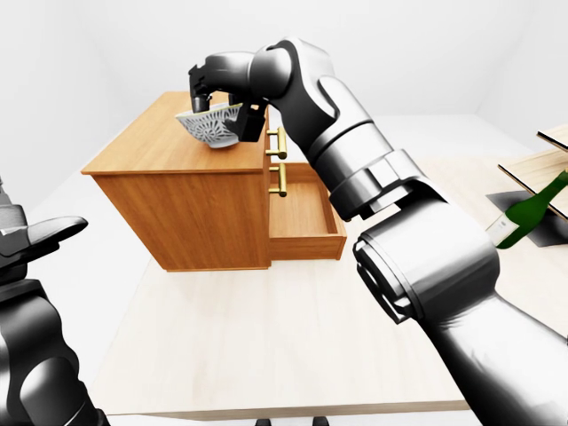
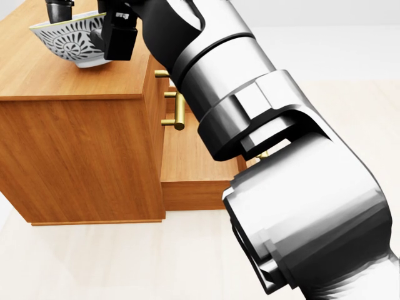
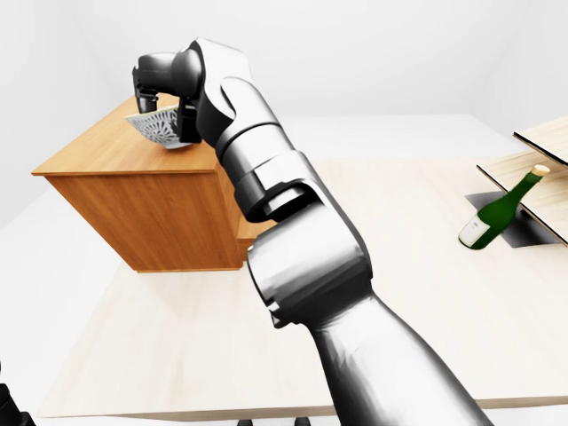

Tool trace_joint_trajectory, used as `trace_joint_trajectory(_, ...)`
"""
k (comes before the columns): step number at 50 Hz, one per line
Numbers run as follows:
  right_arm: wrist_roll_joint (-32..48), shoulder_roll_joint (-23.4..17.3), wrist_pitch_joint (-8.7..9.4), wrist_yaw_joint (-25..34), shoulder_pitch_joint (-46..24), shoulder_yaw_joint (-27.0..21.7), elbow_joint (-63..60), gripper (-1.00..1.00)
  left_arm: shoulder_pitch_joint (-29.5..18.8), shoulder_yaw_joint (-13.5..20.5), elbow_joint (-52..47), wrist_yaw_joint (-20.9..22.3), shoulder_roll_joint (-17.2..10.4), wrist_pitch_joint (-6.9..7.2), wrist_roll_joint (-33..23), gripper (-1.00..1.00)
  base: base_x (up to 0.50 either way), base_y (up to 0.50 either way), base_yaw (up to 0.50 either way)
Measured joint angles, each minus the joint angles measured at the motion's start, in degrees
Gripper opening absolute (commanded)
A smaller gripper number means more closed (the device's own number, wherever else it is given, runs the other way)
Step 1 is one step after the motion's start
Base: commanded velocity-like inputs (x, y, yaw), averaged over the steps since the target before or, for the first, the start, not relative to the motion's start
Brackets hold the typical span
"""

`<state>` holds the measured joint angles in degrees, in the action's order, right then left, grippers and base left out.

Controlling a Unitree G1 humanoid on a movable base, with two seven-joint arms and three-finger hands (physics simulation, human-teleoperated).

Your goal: Put the bowl on top of the cabinet.

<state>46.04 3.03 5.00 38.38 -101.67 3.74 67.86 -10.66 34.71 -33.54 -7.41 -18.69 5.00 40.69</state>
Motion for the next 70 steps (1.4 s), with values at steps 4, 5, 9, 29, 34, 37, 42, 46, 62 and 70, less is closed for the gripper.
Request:
trace_joint_trajectory(4,-0.15,-0.07,0.01,-0.12,0.32,-0.35,-0.27,-1.0,-0.01,0.03,-0.03,-0.02,-0.01,0.0,0.02,1.0,0.0,0.0,0.0)
trace_joint_trajectory(5,-0.19,-0.1,0.01,-0.11,0.4,-0.4,-0.34,-1.0,-0.01,0.04,-0.03,-0.02,-0.01,0.0,0.02,1.0,0.01,0.0,0.0)
trace_joint_trajectory(9,-0.42,-0.22,0.0,-0.08,0.67,-0.66,-0.59,-1.0,0.0,0.1,-0.06,-0.05,-0.03,0.0,0.07,1.0,0.0,0.0,0.0)
trace_joint_trajectory(29,1.66,-0.42,0.0,-0.5,1.62,-0.74,-0.07,1.0,0.05,-0.19,-0.22,-0.05,0.16,0.0,-0.22,1.0,0.0,0.0,0.0)
trace_joint_trajectory(34,2.03,-0.43,0.0,-0.68,1.58,-0.62,-0.07,1.0,0.23,-0.42,-0.44,0.05,0.36,0.0,-0.46,1.0,0.0,0.0,0.0)
trace_joint_trajectory(37,2.05,-0.57,0.0,-0.79,1.26,-0.69,0.01,1.0,0.28,-0.49,-0.55,0.11,0.45,0.0,-0.57,1.0,0.0,0.0,0.0)
trace_joint_trajectory(42,1.73,-1.02,0.0,-1.04,0.31,-1.02,0.06,1.0,0.37,-0.67,-0.62,0.25,0.65,0.0,-0.85,1.0,0.0,0.0,0.0)
trace_joint_trajectory(46,1.2,-1.74,0.0,-1.15,-0.78,-1.37,0.05,1.0,0.49,-0.73,-0.82,0.35,0.78,0.0,-0.95,1.0,0.0,0.0,0.0)
trace_joint_trajectory(62,-0.75,-7.66,0.0,-0.5,-4.73,-2.62,-4.01,1.0,0.64,-0.77,-1.22,0.57,1.07,0.0,-1.18,1.0,0.0,0.0,0.0)
trace_joint_trajectory(70,-1.06,-11.76,0.0,0.92,-0.2,-3.44,-14.51,1.0,0.43,-0.15,-1.17,0.45,0.76,0.0,-0.58,1.0,0.0,0.0,0.0)
